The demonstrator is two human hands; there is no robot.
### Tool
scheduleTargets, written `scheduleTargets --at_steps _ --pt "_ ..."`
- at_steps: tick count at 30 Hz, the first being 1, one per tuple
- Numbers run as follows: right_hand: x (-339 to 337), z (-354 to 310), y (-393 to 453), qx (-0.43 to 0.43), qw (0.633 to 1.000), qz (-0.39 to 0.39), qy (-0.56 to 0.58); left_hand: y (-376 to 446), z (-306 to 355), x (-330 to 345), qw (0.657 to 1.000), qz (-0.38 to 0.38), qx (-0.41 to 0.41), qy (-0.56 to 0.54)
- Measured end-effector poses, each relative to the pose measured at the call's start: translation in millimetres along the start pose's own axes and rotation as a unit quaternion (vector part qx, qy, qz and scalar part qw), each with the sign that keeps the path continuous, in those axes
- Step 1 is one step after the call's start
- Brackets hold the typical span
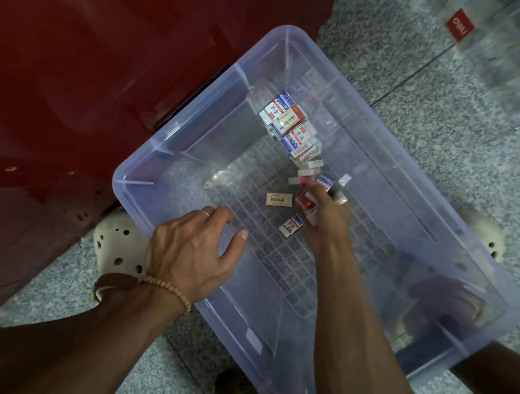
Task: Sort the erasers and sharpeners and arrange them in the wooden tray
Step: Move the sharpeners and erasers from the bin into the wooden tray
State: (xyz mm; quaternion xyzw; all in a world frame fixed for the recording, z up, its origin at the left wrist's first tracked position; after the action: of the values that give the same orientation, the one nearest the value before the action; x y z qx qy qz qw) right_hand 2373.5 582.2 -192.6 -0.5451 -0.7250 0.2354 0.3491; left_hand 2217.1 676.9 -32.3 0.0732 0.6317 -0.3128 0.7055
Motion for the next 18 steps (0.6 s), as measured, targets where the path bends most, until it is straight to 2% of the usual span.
scheduleTargets --at_steps 4,8,14,18 --pt "1.0 -10.8 -26.0 0.002 0.992 -0.114 -0.060 0.8 1.5 -0.7 1.000 -0.026 -0.011 0.000" --pt "17.2 -35.6 -51.8 0.001 0.981 -0.164 -0.103 9.0 5.5 -13.9 0.984 -0.052 -0.079 -0.154" --pt "66.4 -97.9 -104.0 -0.015 0.945 -0.302 -0.126 5.6 22.3 -75.4 0.943 0.025 -0.132 -0.304" --pt "97.0 -136.7 -153.1 -0.052 0.903 -0.398 -0.154 -14.9 25.9 -127.3 0.927 0.083 -0.121 -0.346"
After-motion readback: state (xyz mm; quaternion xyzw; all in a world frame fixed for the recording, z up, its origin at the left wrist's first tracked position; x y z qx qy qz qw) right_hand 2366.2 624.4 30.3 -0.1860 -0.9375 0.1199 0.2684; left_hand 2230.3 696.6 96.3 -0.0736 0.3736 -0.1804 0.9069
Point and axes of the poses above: each hand's wrist, its own y-axis towards the middle knuckle, its own x-axis out of the palm, z = x × y, the point moved 5 cm from there along y, towards the middle knuckle, and after that the axes turned 13 degrees about -x, right-handed, at the moved point
